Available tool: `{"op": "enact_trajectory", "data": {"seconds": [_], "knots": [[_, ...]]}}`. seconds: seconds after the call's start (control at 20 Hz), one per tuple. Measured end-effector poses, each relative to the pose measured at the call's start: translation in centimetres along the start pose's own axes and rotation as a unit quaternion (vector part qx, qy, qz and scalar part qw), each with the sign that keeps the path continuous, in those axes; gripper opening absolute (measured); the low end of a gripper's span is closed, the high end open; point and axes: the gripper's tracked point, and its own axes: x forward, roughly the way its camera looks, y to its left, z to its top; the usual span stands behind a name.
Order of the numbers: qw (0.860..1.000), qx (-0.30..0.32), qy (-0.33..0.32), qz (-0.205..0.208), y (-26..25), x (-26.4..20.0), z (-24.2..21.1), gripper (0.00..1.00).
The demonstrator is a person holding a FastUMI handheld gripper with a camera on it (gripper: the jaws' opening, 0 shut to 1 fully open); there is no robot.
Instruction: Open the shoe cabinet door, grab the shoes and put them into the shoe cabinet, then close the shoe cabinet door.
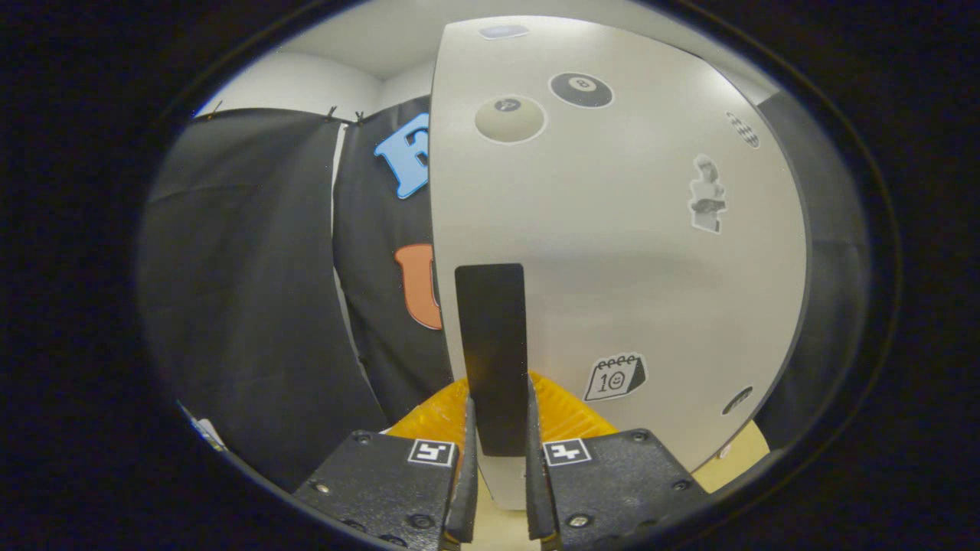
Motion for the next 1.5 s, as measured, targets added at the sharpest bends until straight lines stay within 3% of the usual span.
{"op": "enact_trajectory", "data": {"seconds": [0.5,0.8,1.2,1.5], "knots": [[0.999,0.011,0.000,0.046,-2.1,-9.8,-1.3,0.29],[0.998,0.011,0.004,0.062,-3.8,-12.1,-1.7,0.26],[0.999,-0.042,0.006,0.033,-7.7,-15.9,-2.1,0.25],[1.000,-0.028,-0.001,-0.011,-11.3,-17.8,-2.2,0.20]]}}
